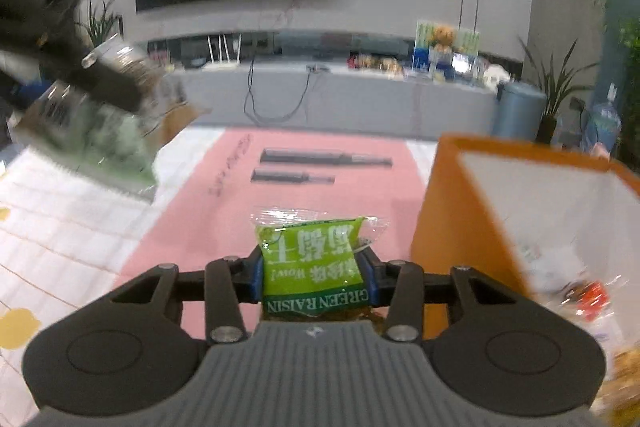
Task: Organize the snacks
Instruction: 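Carry the green raisin pack into the orange box and open the right gripper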
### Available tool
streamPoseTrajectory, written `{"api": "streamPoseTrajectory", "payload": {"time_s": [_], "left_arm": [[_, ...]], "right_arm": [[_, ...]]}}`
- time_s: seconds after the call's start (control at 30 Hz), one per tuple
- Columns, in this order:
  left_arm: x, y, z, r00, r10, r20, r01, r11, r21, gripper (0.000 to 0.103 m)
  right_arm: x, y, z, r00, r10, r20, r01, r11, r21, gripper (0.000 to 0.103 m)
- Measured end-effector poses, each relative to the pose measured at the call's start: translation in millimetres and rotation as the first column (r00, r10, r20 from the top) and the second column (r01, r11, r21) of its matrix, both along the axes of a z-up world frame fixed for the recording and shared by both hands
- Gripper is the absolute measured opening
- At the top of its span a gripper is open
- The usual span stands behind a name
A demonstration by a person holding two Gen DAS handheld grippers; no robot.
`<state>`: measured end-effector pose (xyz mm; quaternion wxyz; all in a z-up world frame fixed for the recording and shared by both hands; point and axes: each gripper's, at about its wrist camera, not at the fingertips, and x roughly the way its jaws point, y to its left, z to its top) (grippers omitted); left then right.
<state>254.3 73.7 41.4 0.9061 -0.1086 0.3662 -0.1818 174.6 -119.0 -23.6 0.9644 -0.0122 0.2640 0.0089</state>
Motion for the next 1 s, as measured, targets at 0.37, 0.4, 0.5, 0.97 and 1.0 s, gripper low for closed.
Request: {"api": "streamPoseTrajectory", "payload": {"time_s": [0.37, 0.4, 0.5, 0.97, 1.0], "left_arm": [[-63.0, -2.1, 28.8, 0.999, -0.007, 0.046, 0.013, 0.992, -0.123, 0.048], [-68.4, -8.0, 30.8, 0.998, -0.014, 0.054, 0.021, 0.992, -0.127, 0.048], [-77.1, -29.3, 37.4, 0.997, -0.053, 0.058, 0.061, 0.987, -0.152, 0.048], [-49.2, -100.0, 14.0, 0.974, -0.221, 0.055, 0.227, 0.933, -0.279, 0.048], [-47.9, -101.0, 11.6, 0.973, -0.223, 0.058, 0.23, 0.935, -0.268, 0.048]], "right_arm": [[-48.4, -53.1, 83.5, 0.994, -0.041, 0.099, 0.027, 0.99, 0.141, 0.043], [-53.8, -61.9, 91.1, 0.993, -0.051, 0.11, 0.034, 0.988, 0.152, 0.043], [-67.3, -91.6, 107.9, 0.989, -0.081, 0.126, 0.059, 0.984, 0.168, 0.043], [-42.6, -201.5, 66.4, 0.98, -0.19, -0.052, 0.197, 0.943, 0.269, 0.043], [-37.6, -202.4, 62.3, 0.979, -0.189, -0.07, 0.201, 0.942, 0.269, 0.043]]}}
